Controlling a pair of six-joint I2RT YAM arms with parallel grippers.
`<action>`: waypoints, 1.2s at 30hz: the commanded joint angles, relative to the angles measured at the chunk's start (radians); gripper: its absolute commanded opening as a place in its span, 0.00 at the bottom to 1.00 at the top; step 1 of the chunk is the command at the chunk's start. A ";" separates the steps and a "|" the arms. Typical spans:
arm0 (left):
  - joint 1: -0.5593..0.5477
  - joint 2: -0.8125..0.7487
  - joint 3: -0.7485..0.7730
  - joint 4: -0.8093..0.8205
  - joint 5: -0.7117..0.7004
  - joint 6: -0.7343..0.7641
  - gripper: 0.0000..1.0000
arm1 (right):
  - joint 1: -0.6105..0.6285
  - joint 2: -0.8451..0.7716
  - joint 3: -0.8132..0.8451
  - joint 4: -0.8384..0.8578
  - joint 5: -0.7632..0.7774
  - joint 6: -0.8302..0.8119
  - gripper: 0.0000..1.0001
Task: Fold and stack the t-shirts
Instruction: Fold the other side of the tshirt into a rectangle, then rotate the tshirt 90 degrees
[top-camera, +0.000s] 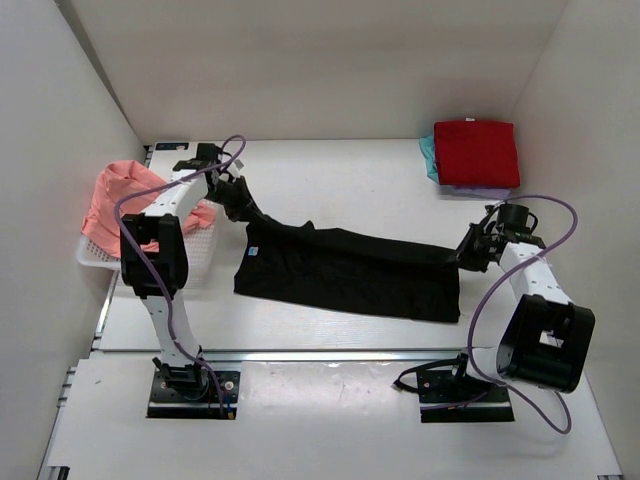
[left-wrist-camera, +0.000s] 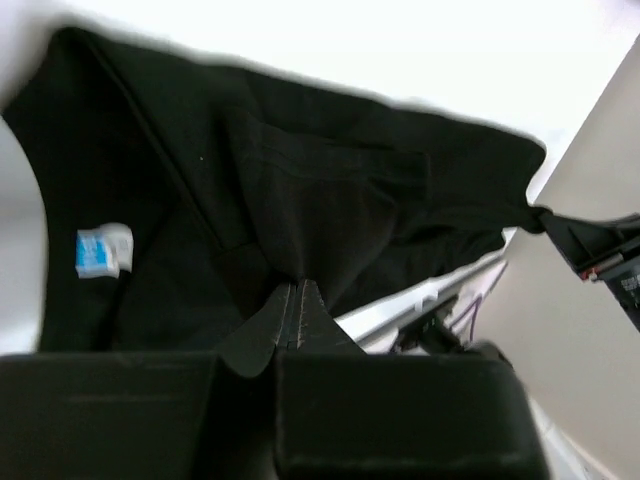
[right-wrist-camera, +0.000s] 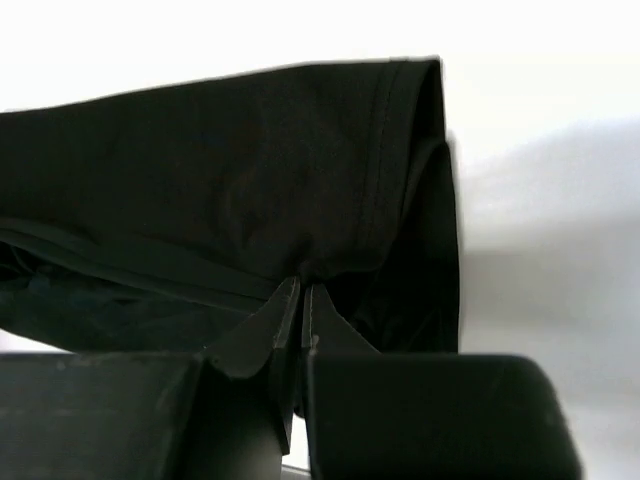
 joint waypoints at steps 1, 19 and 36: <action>-0.019 -0.132 -0.069 0.002 0.034 0.011 0.00 | -0.009 -0.063 -0.031 0.018 -0.009 0.010 0.00; -0.030 -0.384 -0.326 0.050 -0.020 -0.030 0.32 | 0.043 -0.157 -0.015 -0.086 0.189 0.011 0.45; -0.293 -0.272 -0.555 0.289 -0.330 -0.314 0.00 | 0.255 0.171 0.067 0.102 0.196 0.068 0.00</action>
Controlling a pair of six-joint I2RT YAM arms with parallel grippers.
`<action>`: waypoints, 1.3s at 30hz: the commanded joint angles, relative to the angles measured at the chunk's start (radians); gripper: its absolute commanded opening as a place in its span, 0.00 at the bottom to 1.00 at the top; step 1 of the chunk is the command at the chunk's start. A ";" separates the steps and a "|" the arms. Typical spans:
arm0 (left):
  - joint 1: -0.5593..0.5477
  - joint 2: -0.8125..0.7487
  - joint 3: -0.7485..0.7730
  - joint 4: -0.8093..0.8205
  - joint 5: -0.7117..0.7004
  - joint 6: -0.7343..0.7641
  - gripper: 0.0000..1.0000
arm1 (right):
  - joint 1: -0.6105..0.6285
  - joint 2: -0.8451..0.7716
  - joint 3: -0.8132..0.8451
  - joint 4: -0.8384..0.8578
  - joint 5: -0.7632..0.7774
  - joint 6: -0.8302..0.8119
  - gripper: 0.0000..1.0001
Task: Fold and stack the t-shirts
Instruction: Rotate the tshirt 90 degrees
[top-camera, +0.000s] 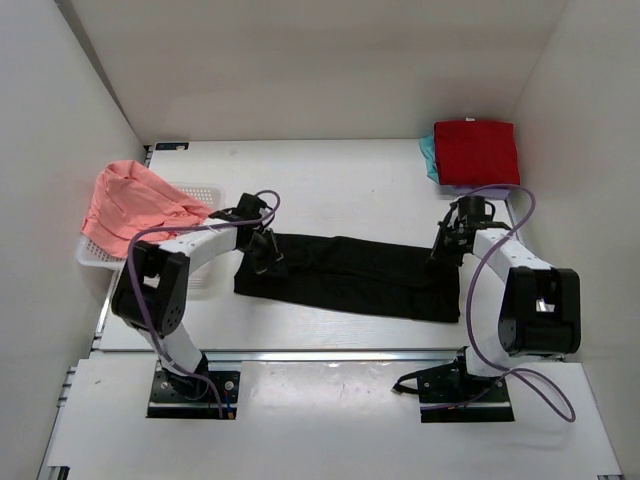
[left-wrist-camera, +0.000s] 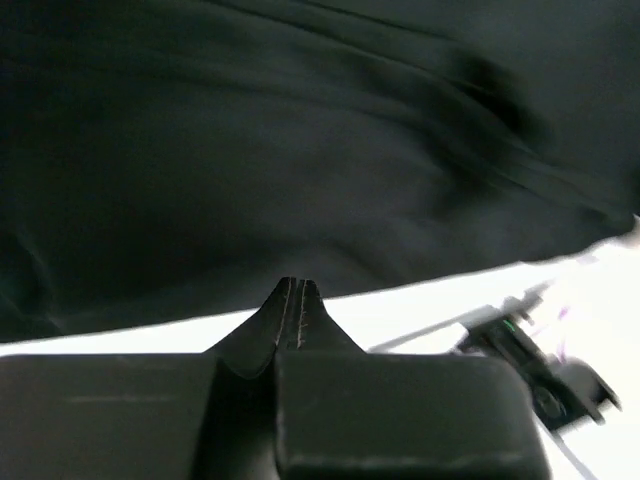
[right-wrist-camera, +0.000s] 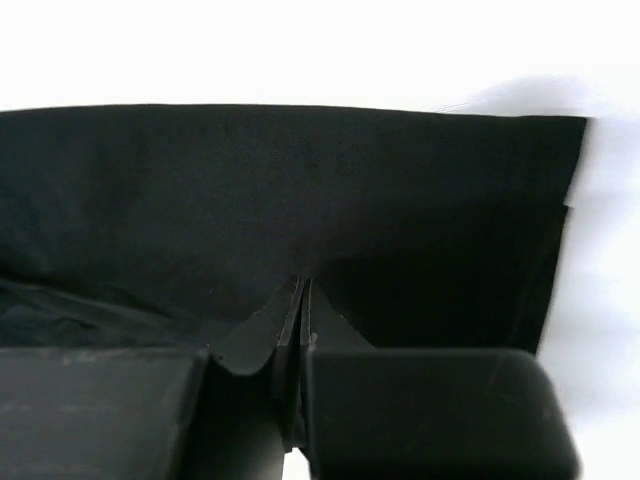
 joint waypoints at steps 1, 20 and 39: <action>-0.007 0.064 -0.006 0.044 -0.151 -0.053 0.00 | 0.040 0.036 0.023 0.051 0.068 0.039 0.00; -0.008 0.832 1.174 -0.200 -0.343 0.136 0.00 | 0.511 0.011 -0.163 -0.023 0.096 0.412 0.00; -0.020 0.882 1.667 -0.107 -0.322 0.285 0.33 | 0.772 0.214 0.042 0.237 0.116 0.382 0.00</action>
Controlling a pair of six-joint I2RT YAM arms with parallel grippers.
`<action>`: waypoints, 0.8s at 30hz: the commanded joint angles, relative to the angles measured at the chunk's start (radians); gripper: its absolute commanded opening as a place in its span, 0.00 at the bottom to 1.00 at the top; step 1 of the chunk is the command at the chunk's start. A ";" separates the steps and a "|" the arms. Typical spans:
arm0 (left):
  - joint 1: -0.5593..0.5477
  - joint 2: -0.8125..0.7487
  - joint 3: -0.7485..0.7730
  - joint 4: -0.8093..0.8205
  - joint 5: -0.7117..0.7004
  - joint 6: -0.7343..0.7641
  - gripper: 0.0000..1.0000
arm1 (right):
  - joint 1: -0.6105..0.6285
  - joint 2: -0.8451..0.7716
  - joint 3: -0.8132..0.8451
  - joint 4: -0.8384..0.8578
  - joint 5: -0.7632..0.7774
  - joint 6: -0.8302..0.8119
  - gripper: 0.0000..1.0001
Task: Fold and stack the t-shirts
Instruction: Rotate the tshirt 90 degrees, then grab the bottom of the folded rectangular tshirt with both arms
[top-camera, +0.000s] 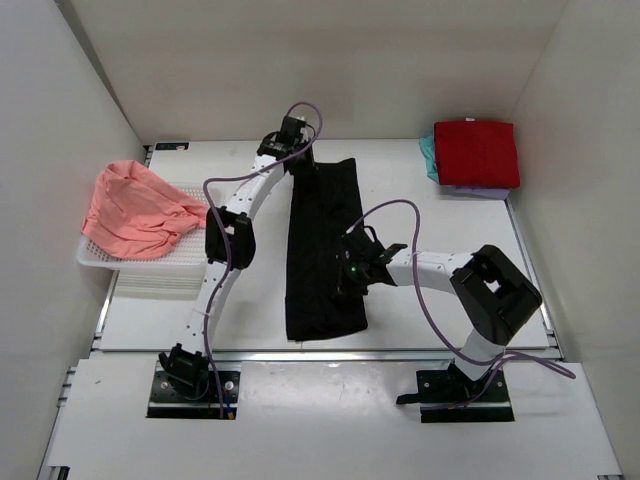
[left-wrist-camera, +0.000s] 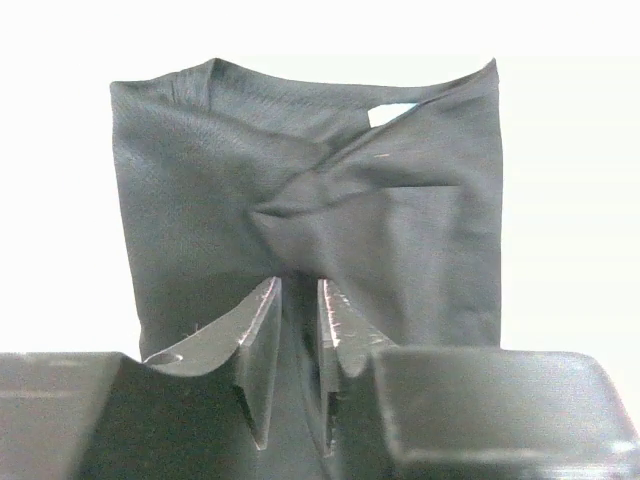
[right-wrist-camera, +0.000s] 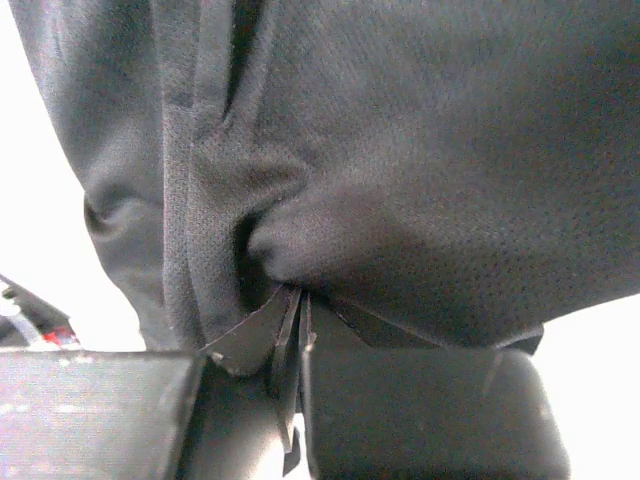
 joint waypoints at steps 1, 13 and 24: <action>0.007 -0.283 -0.024 0.071 0.026 0.021 0.35 | -0.015 -0.010 0.097 -0.094 0.117 -0.159 0.00; -0.009 -1.236 -1.393 0.158 0.211 -0.057 0.47 | -0.142 -0.479 -0.110 -0.325 0.090 -0.264 0.38; -0.169 -1.755 -2.215 0.376 0.284 -0.374 0.51 | -0.118 -0.668 -0.423 -0.181 -0.015 -0.102 0.56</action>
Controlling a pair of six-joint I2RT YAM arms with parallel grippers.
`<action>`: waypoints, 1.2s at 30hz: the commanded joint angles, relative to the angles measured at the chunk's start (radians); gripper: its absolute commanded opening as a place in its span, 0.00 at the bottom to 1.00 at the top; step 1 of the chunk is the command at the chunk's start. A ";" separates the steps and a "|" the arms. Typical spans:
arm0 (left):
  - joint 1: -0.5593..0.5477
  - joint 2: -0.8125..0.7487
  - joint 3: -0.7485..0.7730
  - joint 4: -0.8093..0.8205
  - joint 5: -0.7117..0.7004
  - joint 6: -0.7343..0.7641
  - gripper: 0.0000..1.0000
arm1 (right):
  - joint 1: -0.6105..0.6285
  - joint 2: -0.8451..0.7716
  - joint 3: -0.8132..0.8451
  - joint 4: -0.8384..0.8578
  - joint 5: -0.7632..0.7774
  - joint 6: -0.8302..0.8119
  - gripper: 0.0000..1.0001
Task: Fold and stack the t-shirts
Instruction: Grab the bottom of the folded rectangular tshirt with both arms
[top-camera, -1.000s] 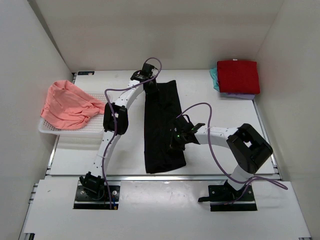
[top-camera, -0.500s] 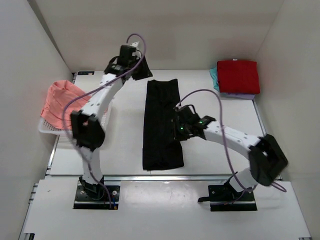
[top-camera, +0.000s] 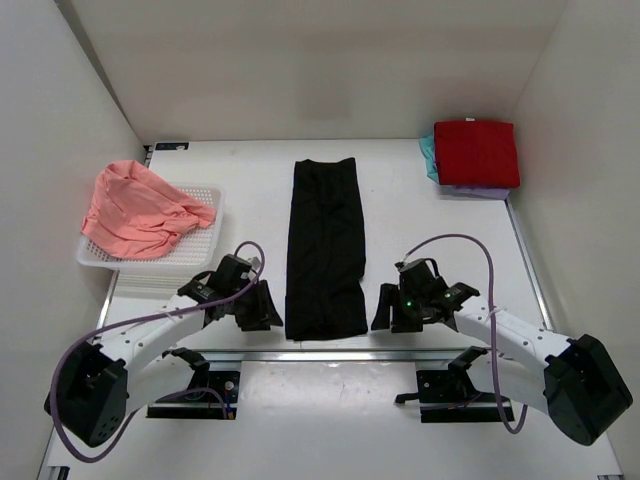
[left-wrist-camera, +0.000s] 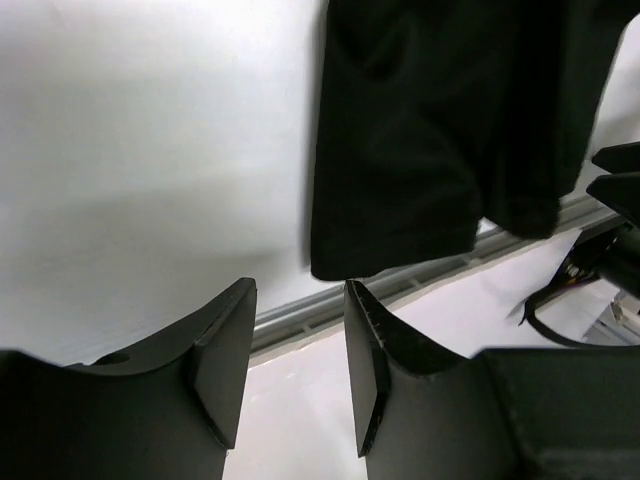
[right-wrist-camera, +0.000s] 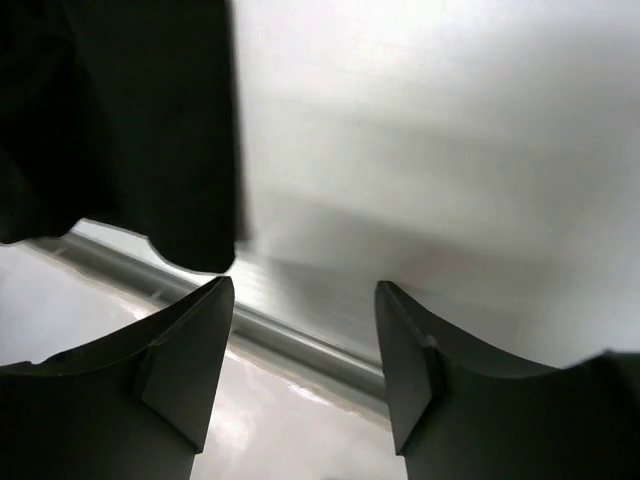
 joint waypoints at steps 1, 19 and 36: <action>-0.044 -0.057 -0.048 0.144 0.031 -0.108 0.51 | 0.020 -0.033 -0.056 0.103 -0.052 0.084 0.57; -0.112 0.130 -0.136 0.356 -0.001 -0.181 0.31 | 0.106 0.173 -0.058 0.281 -0.113 0.114 0.35; -0.101 0.012 -0.053 0.114 0.103 -0.151 0.00 | 0.088 -0.005 -0.041 0.037 -0.326 0.053 0.00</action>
